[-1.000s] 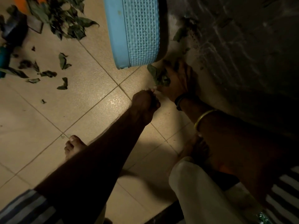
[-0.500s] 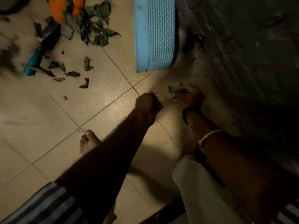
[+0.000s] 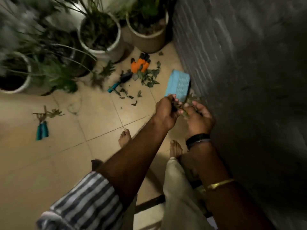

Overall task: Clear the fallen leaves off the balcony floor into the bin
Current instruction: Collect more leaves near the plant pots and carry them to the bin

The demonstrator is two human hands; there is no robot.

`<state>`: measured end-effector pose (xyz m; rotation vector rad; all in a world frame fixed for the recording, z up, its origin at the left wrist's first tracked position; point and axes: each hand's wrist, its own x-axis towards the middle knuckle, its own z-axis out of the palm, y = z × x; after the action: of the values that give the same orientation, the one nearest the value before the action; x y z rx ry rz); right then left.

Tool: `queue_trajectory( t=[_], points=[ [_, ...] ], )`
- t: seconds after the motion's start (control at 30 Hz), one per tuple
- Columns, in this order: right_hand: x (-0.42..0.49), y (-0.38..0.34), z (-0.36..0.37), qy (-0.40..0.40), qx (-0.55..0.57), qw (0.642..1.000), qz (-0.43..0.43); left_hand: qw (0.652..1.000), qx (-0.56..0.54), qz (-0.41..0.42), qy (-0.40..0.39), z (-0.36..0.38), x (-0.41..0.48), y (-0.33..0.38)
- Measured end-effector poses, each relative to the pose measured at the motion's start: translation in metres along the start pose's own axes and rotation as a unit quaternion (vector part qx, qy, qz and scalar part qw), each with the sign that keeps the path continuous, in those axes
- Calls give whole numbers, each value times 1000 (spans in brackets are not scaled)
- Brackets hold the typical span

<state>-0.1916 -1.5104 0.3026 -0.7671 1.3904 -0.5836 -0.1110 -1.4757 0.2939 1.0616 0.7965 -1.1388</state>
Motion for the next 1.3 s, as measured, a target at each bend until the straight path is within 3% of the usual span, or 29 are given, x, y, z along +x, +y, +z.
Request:
queue_trajectory(
  t=[0.23, 0.47, 0.53, 0.9, 1.3],
  points=[
    [-155, -98, 35, -147, -63, 985, -72, 983, -155, 93, -16, -13, -171, 57],
    [-281, -114, 69, -272, -197, 933, -130, 940, -295, 171, 24, -88, -293, 89],
    [-316, -106, 89, -302, -219, 919, -129, 926, -320, 192, 55, -118, -315, 103],
    [-486, -12, 198, -474, -264, 831, -125, 823, -465, 319, 73, -301, -416, 183],
    [-649, 129, 355, -637, -328, 692, -91, 698, -577, 388, 169, -524, -471, 287]
  ],
)
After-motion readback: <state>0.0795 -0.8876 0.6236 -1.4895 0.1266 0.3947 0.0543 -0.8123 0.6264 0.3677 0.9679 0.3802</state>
